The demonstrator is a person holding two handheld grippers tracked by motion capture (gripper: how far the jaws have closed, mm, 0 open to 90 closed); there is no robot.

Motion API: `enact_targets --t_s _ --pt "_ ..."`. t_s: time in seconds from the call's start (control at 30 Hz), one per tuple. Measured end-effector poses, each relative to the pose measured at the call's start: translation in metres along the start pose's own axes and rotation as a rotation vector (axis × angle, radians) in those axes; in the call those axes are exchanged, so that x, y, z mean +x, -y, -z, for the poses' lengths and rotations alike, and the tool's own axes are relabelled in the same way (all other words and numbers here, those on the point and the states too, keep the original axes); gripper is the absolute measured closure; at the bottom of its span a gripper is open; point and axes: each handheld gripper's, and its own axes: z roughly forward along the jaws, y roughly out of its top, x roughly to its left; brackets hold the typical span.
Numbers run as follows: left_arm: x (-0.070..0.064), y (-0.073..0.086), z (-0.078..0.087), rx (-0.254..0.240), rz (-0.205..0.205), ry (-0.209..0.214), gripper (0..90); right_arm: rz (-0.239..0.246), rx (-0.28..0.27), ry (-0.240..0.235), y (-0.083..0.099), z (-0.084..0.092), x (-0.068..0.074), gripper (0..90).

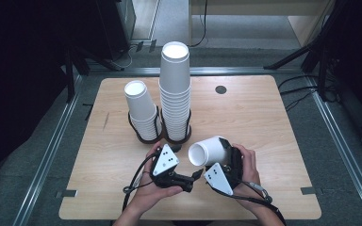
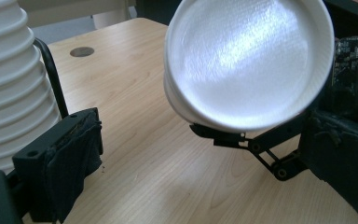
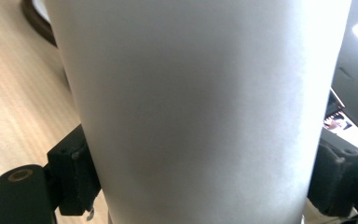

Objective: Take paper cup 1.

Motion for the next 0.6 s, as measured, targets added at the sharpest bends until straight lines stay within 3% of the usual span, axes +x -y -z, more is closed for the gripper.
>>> enact_targets --t_s 0.27,0.37,0.6 --pt "-0.001 0.001 0.0 0.01 -0.03 0.022 0.0 0.034 -0.007 -0.047 -0.003 0.0 0.01 14.0" --pt "-0.002 0.0 0.0 0.001 -0.025 0.026 4.6 0.044 -0.009 -0.056 -0.003 0.001 0.013 13.9" --pt "-0.003 0.001 0.001 0.003 -0.031 0.039 5.9 0.044 -0.019 -0.089 -0.004 0.002 0.015 13.9"
